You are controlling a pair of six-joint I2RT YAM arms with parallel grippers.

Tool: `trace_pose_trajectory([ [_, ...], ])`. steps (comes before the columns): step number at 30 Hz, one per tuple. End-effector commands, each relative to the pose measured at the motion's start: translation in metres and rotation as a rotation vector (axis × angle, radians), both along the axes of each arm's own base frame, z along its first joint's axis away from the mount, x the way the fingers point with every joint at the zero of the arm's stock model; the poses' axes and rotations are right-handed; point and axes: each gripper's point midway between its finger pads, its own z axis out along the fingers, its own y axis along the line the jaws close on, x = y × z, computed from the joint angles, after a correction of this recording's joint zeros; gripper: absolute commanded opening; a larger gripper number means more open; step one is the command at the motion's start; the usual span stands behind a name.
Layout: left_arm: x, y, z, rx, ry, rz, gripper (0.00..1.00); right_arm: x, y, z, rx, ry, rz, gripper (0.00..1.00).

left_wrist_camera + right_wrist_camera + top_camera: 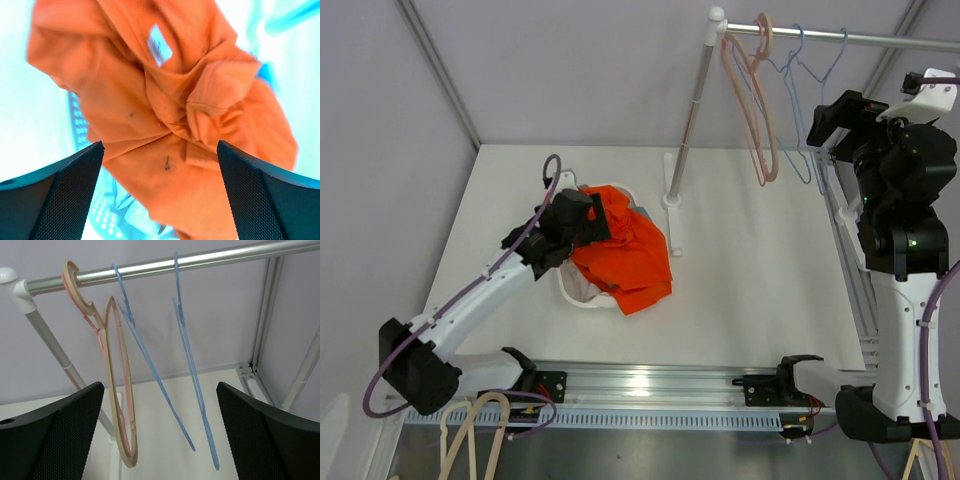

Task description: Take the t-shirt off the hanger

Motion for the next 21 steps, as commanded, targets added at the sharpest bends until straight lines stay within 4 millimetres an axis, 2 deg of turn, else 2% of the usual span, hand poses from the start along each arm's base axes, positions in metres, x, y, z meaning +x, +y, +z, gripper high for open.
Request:
trace_pose_trajectory([
  [1,-0.005,0.013,0.065,-0.006,-0.141,-0.003,0.99,-0.004,0.015,-0.011,0.007,0.028,0.079,1.00],
  [2,-0.007,0.015,0.085,-0.020,-0.180,-0.006,0.99,-0.008,0.019,-0.012,0.013,0.028,0.103,0.99],
  [5,-0.033,0.023,0.116,-0.050,-0.248,-0.053,0.99,-0.013,0.042,-0.036,0.047,0.068,0.221,1.00],
  [6,-0.047,0.026,0.135,-0.089,-0.312,-0.082,0.99,-0.020,0.050,-0.049,0.077,0.081,0.259,1.00],
  [8,-0.061,0.031,0.145,-0.102,-0.362,-0.133,0.99,-0.031,0.069,-0.062,0.126,0.099,0.354,1.00],
  [10,-0.077,0.042,0.155,-0.119,-0.411,-0.147,1.00,-0.046,0.079,-0.074,0.144,0.115,0.409,0.99],
  [12,-0.085,0.048,0.155,-0.111,-0.415,-0.151,0.99,-0.052,0.088,-0.101,0.169,0.187,0.436,0.99],
  [13,-0.089,0.051,0.156,-0.114,-0.417,-0.154,1.00,-0.061,0.087,-0.103,0.171,0.181,0.432,0.99],
  [15,-0.096,0.050,0.152,-0.123,-0.395,-0.178,0.99,-0.067,0.090,-0.123,0.163,0.224,0.445,0.99],
  [21,-0.104,0.051,0.131,-0.141,-0.376,-0.184,0.99,-0.088,0.093,-0.138,0.175,0.257,0.480,1.00],
])
